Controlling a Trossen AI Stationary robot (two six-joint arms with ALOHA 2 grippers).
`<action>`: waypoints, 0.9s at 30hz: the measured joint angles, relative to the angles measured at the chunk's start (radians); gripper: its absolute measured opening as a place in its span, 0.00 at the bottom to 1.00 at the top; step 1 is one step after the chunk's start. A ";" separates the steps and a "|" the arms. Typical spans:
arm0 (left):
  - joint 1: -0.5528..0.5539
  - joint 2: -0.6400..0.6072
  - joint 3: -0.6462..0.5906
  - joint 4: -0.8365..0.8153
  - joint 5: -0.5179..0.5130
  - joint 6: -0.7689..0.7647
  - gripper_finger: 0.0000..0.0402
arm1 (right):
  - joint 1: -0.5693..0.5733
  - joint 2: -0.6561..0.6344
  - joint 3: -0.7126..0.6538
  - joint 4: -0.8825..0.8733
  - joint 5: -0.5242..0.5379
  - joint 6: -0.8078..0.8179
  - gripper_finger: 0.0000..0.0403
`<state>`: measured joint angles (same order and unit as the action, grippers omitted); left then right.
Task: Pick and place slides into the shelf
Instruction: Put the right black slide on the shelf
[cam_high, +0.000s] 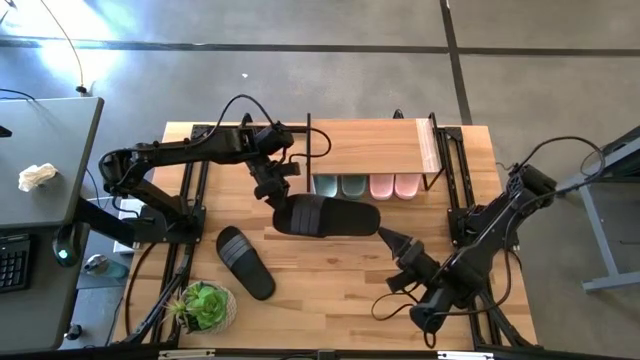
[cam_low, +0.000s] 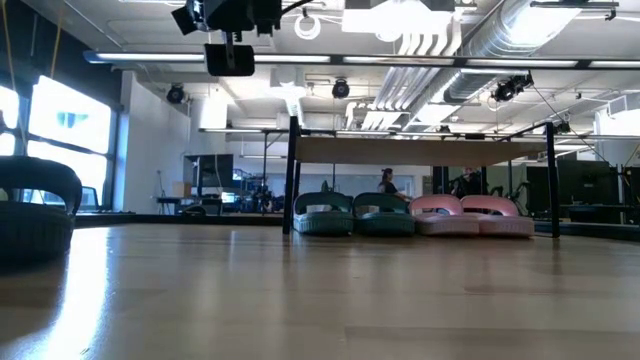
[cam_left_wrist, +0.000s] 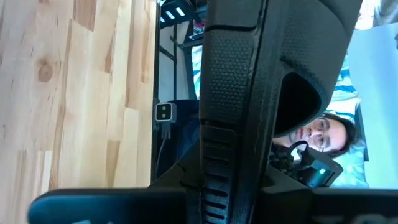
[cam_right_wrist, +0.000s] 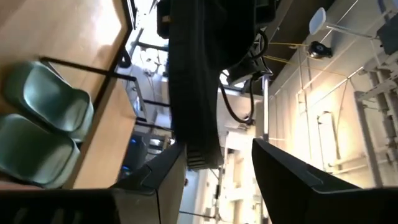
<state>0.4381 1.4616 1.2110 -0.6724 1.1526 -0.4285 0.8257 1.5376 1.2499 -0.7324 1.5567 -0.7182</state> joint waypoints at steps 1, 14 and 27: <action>0.000 0.000 0.000 -0.002 0.000 0.002 0.08 | 0.000 0.001 0.000 0.000 0.008 -0.017 0.43; 0.001 0.000 0.000 -0.021 0.002 0.003 0.07 | -0.078 0.000 0.000 -0.002 -0.076 -0.083 0.43; 0.001 -0.001 -0.001 -0.088 -0.002 0.074 0.07 | -0.111 0.000 -0.002 0.004 -0.191 -0.041 0.43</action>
<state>0.4390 1.4605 1.2102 -0.7603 1.1503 -0.3545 0.7148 1.5375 1.2478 -0.7287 1.3661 -0.7593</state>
